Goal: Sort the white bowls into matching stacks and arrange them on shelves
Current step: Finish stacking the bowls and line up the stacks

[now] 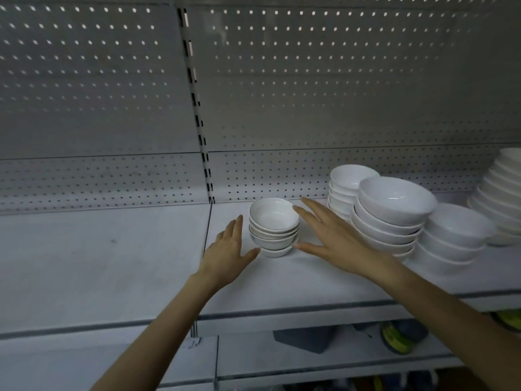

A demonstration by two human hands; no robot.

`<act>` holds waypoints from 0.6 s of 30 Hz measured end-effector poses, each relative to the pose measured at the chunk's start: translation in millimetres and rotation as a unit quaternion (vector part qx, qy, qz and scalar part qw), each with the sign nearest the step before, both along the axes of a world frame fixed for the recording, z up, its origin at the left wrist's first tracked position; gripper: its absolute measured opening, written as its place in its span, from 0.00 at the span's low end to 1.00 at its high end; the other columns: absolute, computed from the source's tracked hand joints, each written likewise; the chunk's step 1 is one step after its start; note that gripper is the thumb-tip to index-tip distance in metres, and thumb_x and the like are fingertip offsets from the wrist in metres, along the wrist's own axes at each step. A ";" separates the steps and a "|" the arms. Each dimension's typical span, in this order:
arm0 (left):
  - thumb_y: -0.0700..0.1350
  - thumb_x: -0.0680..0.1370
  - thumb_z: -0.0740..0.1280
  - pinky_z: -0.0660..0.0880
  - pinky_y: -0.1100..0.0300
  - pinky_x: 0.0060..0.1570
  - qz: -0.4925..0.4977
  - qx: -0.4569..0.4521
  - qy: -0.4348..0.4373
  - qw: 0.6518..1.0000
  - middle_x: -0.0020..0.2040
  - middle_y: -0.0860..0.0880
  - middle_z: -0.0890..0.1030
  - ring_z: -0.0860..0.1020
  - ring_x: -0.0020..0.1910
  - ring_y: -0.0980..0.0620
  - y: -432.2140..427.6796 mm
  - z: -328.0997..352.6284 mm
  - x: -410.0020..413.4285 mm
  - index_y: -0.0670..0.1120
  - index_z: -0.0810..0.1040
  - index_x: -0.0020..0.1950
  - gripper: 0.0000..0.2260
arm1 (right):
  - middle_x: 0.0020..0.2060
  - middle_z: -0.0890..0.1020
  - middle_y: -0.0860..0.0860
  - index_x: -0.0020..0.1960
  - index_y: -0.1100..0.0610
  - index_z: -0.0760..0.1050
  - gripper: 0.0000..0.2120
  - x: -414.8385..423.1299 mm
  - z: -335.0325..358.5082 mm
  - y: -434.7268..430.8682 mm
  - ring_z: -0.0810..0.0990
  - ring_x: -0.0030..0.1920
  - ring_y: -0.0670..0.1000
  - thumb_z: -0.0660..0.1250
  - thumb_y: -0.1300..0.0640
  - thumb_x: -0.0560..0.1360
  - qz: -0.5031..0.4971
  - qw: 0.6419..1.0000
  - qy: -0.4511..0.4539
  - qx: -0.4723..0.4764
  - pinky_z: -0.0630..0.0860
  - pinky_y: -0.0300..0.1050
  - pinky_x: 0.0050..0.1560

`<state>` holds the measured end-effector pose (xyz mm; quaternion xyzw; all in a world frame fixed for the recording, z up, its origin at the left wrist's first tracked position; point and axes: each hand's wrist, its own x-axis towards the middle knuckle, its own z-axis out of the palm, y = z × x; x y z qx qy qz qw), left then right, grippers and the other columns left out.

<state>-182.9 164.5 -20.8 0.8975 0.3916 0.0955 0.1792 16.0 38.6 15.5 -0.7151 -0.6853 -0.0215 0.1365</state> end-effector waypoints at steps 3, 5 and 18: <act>0.61 0.76 0.63 0.62 0.51 0.69 -0.008 -0.041 -0.032 0.999 0.79 0.48 0.48 0.56 0.76 0.47 4.1 -3.8 9.8 0.46 0.40 0.77 0.42 | 0.77 0.45 0.48 0.76 0.52 0.44 0.41 -2.4 -15.6 14.5 0.47 0.76 0.47 0.61 0.38 0.74 -0.002 0.998 0.060 -0.004 0.47 0.37 0.70; 0.62 0.73 0.65 0.59 0.52 0.71 -0.009 -0.100 -0.074 0.992 0.79 0.49 0.47 0.53 0.76 0.48 9.3 -5.8 18.2 0.45 0.39 0.77 0.46 | 0.76 0.44 0.47 0.76 0.52 0.40 0.47 -1.1 -23.5 25.0 0.47 0.75 0.46 0.63 0.36 0.70 -0.030 0.986 0.163 -0.021 0.49 0.39 0.71; 0.57 0.61 0.75 0.71 0.68 0.57 0.011 -0.276 -0.304 0.912 0.59 0.69 0.71 0.71 0.60 0.68 23.0 -18.8 46.4 0.64 0.62 0.65 0.36 | 0.61 0.68 0.36 0.73 0.48 0.54 0.43 12.5 -59.6 64.1 0.70 0.63 0.41 0.74 0.47 0.65 -0.047 0.871 0.489 0.022 0.68 0.35 0.63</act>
